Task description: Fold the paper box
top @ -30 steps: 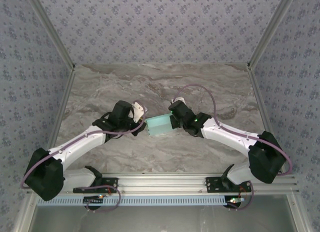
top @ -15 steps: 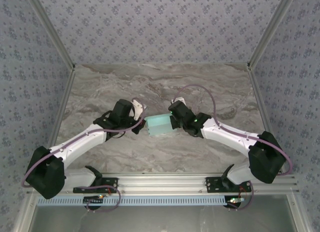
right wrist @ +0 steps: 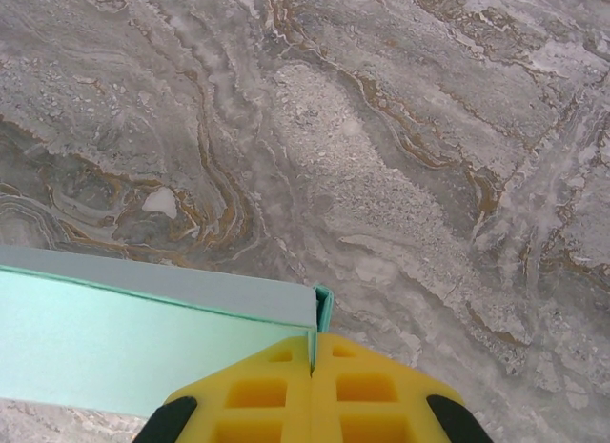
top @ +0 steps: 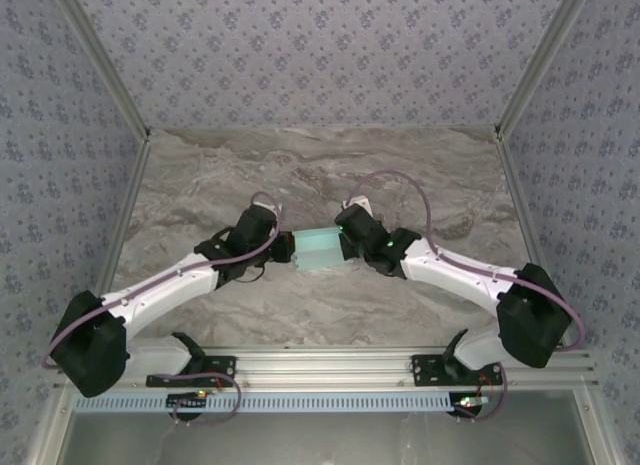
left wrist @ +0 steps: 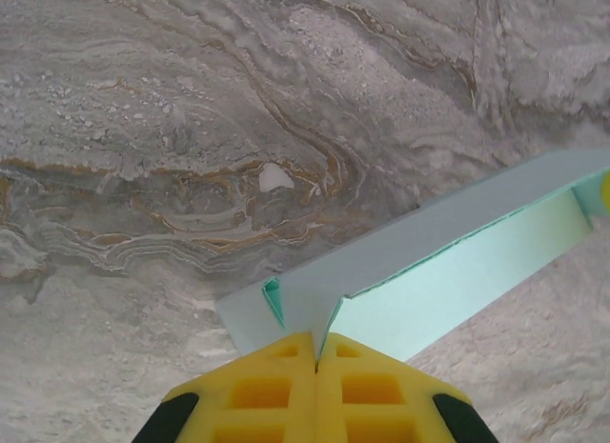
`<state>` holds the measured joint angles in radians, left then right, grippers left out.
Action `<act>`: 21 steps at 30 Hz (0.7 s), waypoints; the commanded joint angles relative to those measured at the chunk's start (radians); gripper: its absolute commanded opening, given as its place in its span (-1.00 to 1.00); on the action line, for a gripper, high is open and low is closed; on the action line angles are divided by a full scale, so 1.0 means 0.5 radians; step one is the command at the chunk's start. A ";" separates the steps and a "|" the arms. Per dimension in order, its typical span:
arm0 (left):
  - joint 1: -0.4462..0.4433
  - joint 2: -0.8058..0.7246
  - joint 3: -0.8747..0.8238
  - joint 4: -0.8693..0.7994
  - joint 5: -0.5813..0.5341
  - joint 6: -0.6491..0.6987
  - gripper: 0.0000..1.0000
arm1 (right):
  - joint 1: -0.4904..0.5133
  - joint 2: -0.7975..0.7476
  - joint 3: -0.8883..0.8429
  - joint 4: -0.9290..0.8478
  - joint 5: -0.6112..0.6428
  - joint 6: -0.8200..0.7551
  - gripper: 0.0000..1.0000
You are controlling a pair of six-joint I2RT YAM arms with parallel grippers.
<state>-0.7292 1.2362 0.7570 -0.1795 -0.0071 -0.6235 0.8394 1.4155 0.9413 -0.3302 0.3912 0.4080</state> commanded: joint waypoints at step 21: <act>-0.220 -0.015 -0.151 0.272 -0.291 -0.472 -1.00 | 0.055 -0.006 -0.079 0.017 -0.021 0.046 -0.91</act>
<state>-0.8196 1.2362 0.6968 -0.0639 -0.1810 -0.8322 0.8471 1.4136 0.9241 -0.3031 0.4126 0.4156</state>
